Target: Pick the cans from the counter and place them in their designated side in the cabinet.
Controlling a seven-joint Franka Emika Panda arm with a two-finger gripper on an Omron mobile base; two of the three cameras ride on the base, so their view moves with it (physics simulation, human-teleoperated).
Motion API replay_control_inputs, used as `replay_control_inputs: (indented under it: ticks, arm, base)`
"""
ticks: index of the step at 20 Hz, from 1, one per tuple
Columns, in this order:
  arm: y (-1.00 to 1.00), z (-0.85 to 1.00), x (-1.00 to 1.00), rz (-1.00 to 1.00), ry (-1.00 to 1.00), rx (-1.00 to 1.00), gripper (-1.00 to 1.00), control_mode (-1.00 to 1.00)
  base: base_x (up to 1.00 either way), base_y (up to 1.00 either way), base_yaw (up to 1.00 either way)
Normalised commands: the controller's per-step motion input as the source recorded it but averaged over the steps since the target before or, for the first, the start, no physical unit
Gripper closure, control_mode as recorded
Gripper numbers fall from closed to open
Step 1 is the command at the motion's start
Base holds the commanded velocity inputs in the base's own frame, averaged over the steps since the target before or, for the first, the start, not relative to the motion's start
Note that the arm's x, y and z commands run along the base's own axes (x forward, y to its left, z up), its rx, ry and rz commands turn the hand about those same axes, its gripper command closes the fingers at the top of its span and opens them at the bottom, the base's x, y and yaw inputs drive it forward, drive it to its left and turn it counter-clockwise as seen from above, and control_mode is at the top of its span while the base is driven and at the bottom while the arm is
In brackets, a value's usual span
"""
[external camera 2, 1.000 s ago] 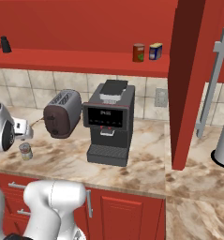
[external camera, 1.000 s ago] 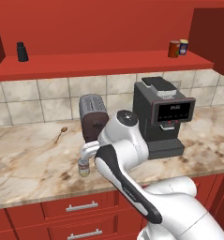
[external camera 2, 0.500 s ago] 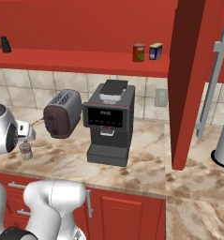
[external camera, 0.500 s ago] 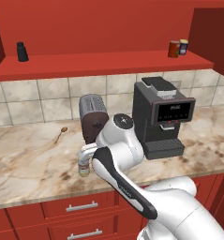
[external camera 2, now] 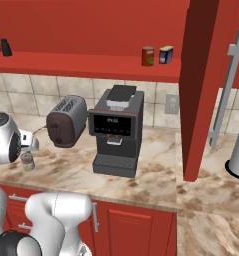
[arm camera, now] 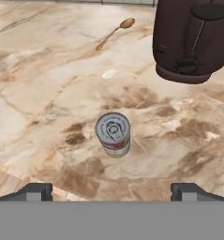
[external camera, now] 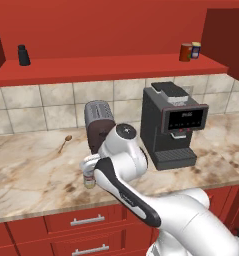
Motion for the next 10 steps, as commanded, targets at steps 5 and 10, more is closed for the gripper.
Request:
replay_control_inputs:
  ticks: [5,10]
  arm:
    - [0.06,-0.16,0.10,0.00,0.03,-0.02,-1.00,-1.00]
    - [0.06,-0.18,0.12,0.00,0.03,-0.02,-1.00,-1.00]
  base:
    - [0.00,0.00,0.00]
    - [0.00,0.00,0.00]
